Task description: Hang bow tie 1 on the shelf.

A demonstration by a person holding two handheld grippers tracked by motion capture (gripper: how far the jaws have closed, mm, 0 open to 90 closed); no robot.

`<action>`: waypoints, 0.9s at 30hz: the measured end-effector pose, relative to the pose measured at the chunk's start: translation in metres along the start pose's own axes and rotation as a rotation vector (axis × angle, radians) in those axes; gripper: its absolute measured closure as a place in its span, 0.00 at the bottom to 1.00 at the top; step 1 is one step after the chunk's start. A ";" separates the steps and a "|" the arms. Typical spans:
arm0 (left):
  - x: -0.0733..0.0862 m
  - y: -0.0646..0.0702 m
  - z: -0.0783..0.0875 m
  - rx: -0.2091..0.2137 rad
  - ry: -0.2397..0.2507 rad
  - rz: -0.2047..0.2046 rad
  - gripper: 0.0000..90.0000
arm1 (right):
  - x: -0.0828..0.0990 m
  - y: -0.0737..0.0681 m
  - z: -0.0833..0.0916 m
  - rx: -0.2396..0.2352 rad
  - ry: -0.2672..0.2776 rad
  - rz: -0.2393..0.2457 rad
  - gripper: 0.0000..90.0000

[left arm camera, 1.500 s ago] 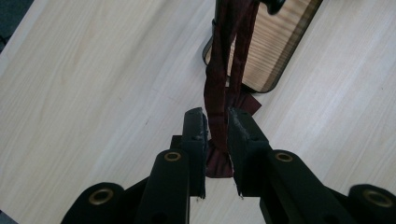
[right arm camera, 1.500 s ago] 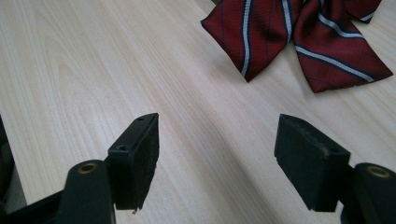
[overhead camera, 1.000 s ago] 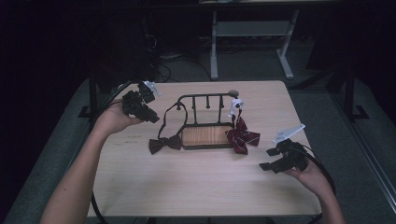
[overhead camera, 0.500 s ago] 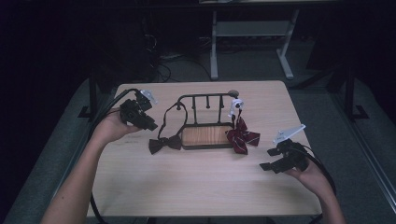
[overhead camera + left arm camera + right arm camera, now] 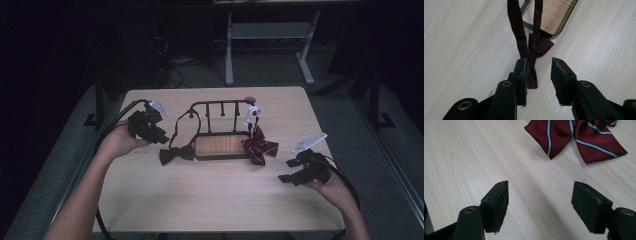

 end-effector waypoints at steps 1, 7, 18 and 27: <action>0.000 0.001 0.000 0.000 0.004 0.004 0.73 | 0.000 0.000 0.000 0.000 -0.001 0.000 0.33; 0.003 0.005 -0.001 0.006 0.021 0.010 0.71 | 0.000 0.000 0.000 -0.001 -0.001 0.000 0.33; 0.013 0.011 -0.007 0.023 0.042 0.017 0.61 | 0.001 0.001 -0.001 -0.003 -0.006 -0.005 0.32; 0.022 0.017 -0.015 0.033 0.065 0.031 0.54 | 0.002 0.002 -0.002 -0.005 -0.009 -0.007 0.32</action>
Point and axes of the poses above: each handheld gripper's, and its own axes: z roughly backward along the jaws, x roughly out of its underside, y roughly to its right, the point moved 7 cm from there along -z, roughly forward along the jaws, and after that the axes turned 10 degrees about -y, right-handed, at the moved point
